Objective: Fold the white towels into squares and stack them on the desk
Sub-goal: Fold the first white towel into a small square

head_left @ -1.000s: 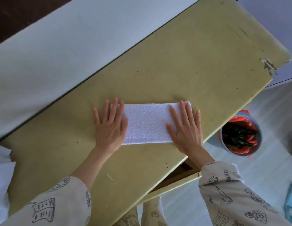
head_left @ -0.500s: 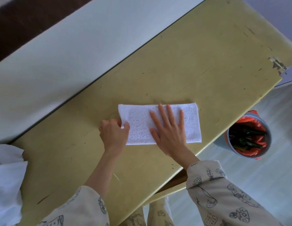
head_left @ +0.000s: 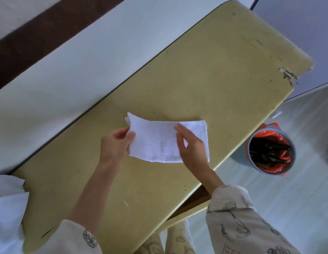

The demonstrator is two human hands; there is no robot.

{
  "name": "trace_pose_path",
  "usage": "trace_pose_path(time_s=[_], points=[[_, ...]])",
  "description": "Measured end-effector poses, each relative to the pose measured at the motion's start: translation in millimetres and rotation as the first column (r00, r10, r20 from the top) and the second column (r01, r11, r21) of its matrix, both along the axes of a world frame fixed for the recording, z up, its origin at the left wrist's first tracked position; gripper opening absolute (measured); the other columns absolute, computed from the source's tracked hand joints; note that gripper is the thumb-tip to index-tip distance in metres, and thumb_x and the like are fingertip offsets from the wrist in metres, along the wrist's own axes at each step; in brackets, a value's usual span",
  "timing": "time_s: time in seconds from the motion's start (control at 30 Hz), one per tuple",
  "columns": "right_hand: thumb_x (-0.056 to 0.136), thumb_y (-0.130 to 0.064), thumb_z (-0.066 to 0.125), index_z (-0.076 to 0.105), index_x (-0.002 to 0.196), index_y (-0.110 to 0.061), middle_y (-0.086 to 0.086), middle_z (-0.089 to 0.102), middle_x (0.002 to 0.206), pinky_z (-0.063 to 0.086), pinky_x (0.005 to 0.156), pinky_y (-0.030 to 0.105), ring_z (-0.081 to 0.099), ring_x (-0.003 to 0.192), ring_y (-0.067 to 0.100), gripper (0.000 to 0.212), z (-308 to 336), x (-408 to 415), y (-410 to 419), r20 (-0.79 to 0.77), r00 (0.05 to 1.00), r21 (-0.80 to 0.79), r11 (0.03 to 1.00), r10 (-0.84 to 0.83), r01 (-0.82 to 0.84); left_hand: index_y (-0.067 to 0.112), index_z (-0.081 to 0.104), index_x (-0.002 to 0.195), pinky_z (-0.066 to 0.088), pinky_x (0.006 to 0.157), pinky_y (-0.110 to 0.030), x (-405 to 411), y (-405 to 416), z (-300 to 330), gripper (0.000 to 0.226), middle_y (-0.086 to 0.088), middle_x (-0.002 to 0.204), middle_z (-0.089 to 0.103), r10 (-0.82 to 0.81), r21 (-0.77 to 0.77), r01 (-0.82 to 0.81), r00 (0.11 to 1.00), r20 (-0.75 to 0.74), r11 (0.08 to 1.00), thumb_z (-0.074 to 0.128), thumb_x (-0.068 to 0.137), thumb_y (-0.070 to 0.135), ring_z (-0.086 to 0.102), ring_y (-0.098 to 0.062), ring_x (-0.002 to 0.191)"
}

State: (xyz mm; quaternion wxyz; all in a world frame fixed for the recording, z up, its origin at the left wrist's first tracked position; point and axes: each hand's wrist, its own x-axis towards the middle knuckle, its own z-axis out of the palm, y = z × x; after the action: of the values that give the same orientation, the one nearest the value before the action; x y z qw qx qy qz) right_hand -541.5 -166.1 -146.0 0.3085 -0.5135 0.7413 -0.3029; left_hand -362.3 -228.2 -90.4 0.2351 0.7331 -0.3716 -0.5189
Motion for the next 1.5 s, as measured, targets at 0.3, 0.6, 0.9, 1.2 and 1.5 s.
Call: trace_pose_path(time_s=[0.3, 0.6, 0.9, 1.2, 1.5], points=[[0.096, -0.011, 0.044, 0.064, 0.092, -0.007, 0.014, 0.067, 0.094, 0.055, 0.08, 0.031, 0.066, 0.081, 0.021, 0.021, 18, -76, 11, 0.592, 0.518, 0.523, 0.783, -0.618, 0.336, 0.01, 0.067, 0.108, 0.038, 0.063, -0.003, -103, 28, -12, 0.024, 0.003, 0.085, 0.065, -0.442, -0.234, 0.486, 0.87, 0.217, 0.842, 0.06, 0.086, 0.01, 0.056, -0.01, 0.074], [0.096, -0.01, 0.046, 0.065, 0.092, -0.006, 0.011, 0.068, 0.089, 0.056, 0.08, 0.032, 0.066, 0.08, 0.02, 0.02, 16, -83, 8, 0.583, 0.573, 0.532, 0.803, -0.577, 0.268, -0.001, 0.063, 0.081, 0.038, 0.062, -0.03, -141, 40, -42, 0.016, -0.013, 0.071, 0.06, -0.582, -0.158, 0.639, 0.759, 0.292, 0.753, 0.052, 0.088, 0.008, 0.053, -0.024, 0.067], [0.083, -0.019, 0.068, 0.069, 0.089, -0.012, 0.004, 0.071, 0.084, 0.056, 0.082, 0.037, 0.07, 0.078, 0.022, 0.01, 10, -76, 0, 0.336, 0.831, 0.471, 0.843, -0.443, 0.259, 0.016, 0.065, 0.109, 0.044, 0.072, -0.012, -98, 42, -34, 0.026, 0.006, 0.094, 0.06, -0.344, -0.359, 0.42, 0.903, 0.258, 0.833, 0.05, 0.091, 0.005, 0.058, -0.009, 0.079], [0.083, -0.018, 0.062, 0.066, 0.093, -0.015, -0.002, 0.069, 0.086, 0.054, 0.084, 0.043, 0.067, 0.086, 0.022, 0.011, 7, -69, 2, 0.242, 0.856, 0.453, 0.834, -0.456, 0.316, 0.012, 0.016, 0.147, 0.023, 0.109, -0.035, -75, 60, -66, 0.063, -0.008, 0.153, 0.021, -0.537, -0.165, 0.75, 0.591, 0.602, 0.641, 0.014, 0.092, 0.042, 0.023, -0.023, 0.138], [0.088, -0.016, 0.056, 0.058, 0.09, -0.015, -0.008, 0.059, 0.075, 0.052, 0.077, 0.038, 0.061, 0.08, 0.023, 0.003, 6, -71, 5, 0.245, 0.865, 0.38, 0.864, -0.438, 0.33, 0.019, -0.003, 0.147, 0.016, 0.112, -0.036, -77, 68, -73, 0.061, 0.0, 0.157, 0.001, -0.593, -0.113, 0.8, 0.523, 0.612, 0.589, 0.007, 0.092, 0.045, -0.004, -0.015, 0.144]])
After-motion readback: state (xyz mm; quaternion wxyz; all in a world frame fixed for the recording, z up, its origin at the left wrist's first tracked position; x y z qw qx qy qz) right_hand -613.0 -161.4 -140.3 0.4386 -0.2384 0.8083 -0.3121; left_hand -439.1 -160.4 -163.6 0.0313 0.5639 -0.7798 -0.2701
